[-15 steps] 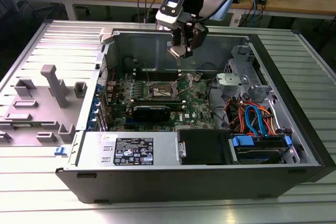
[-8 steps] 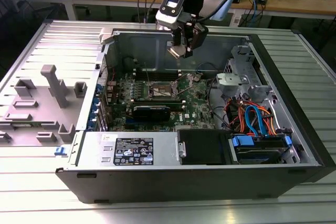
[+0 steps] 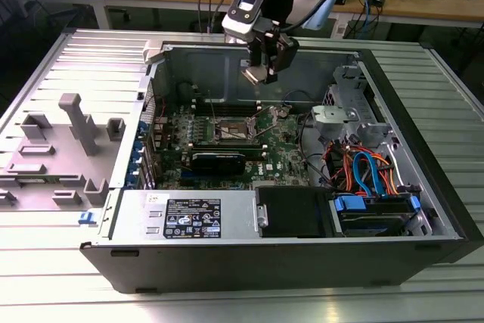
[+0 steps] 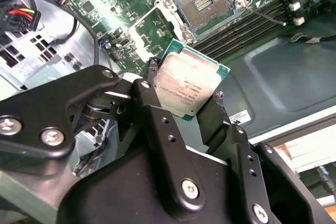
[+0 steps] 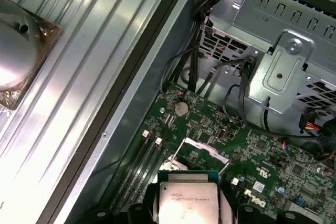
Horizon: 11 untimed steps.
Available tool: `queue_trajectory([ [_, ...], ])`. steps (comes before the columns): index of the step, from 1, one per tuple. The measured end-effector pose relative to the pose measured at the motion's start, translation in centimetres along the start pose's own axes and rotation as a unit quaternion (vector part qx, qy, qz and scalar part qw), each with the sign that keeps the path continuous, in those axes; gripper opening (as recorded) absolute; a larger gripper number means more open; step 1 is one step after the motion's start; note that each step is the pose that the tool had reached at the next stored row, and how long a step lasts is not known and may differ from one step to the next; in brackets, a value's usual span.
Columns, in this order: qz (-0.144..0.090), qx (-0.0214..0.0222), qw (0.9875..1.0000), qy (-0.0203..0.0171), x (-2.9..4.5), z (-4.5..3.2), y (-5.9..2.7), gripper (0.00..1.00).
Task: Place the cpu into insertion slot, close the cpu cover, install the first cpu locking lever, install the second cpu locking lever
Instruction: 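Place the cpu into insertion slot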
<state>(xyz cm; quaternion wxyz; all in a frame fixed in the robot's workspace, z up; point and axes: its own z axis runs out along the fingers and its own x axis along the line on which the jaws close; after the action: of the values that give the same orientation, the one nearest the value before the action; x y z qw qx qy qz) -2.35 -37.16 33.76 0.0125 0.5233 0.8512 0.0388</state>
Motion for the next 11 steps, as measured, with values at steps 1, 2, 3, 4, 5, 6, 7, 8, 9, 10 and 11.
queue_trajectory([
  [1,0.012,-0.0003,0.9999,-0.001,0.0,0.03,0.0,0.54],
  [2,0.019,-0.0004,0.9998,-0.0015,0.0,0.04,0.0,0.54],
  [3,0.026,-0.0005,0.9997,-0.002,0.0,0.06,0.0,0.54],
  [4,0.034,-0.0007,0.9994,-0.0027,0.0,0.08,-0.01,0.54],
  [5,0.04,-0.0008,0.9992,-0.0032,0.0,0.1,-0.01,0.54],
  [6,0.049,-0.0009,0.9988,-0.0039,0.0,0.11,-0.01,0.54],
  [7,0.056,-0.0011,0.9984,-0.0044,0.0,0.12,-0.01,0.54],
  [8,0.062,-0.0012,0.998,-0.0049,0.0,0.14,-0.01,0.54],
  [9,0.069,-0.0013,0.9976,-0.0054,0.0,0.15,-0.01,0.54],
  [10,0.075,-0.0014,0.9972,-0.0059,0.0,0.16,-0.01,0.54],
  [11,0.081,-0.0015,0.9967,-0.0064,0.0,0.18,-0.01,0.54],
])
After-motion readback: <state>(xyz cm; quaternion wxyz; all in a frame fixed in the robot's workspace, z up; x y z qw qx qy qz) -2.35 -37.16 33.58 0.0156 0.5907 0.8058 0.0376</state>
